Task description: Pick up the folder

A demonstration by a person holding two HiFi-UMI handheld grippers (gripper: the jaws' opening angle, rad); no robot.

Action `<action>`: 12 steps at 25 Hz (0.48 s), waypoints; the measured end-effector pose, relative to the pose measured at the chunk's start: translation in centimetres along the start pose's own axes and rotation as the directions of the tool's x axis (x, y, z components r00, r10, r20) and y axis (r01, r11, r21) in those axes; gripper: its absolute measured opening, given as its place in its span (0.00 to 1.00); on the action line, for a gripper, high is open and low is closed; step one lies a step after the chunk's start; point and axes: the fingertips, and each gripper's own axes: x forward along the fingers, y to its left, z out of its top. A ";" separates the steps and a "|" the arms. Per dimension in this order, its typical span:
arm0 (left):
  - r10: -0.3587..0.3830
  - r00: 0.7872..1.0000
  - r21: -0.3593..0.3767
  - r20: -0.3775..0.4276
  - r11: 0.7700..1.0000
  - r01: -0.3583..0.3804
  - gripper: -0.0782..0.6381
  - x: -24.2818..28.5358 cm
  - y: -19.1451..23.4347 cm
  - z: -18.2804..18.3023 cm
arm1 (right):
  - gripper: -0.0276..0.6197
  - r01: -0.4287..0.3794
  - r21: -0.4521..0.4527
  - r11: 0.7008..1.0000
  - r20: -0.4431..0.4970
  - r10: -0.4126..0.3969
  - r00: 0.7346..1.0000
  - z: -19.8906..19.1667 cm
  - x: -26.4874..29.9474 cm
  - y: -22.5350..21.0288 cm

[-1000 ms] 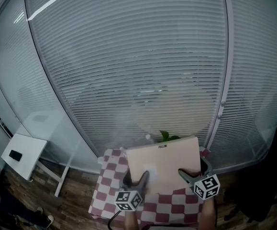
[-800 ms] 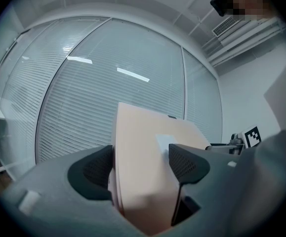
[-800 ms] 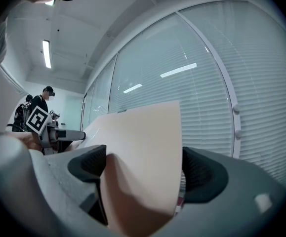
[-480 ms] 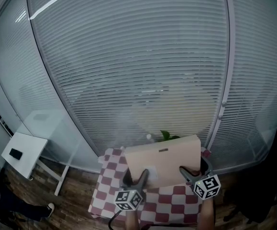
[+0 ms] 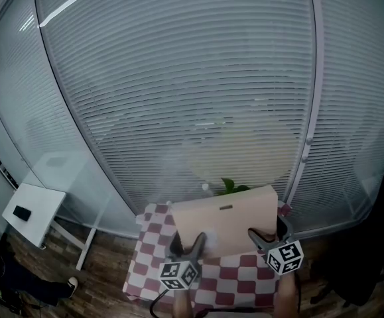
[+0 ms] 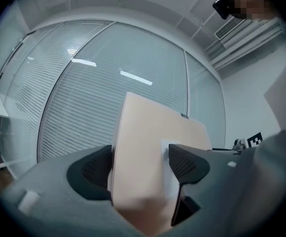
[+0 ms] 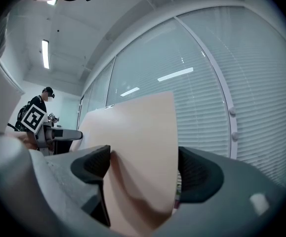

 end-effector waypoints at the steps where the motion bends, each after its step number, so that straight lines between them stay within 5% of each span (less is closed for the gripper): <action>1: -0.001 1.000 0.003 0.002 1.000 0.001 0.60 0.0 -0.1 0.1 | 0.71 -0.001 0.000 1.000 0.002 0.001 1.000 0.0 0.0 -0.1; 12: -0.001 1.000 0.011 -0.003 1.000 0.001 0.60 -0.3 -0.4 0.0 | 0.71 0.000 0.006 1.000 -0.004 0.000 1.000 -0.1 -0.4 0.0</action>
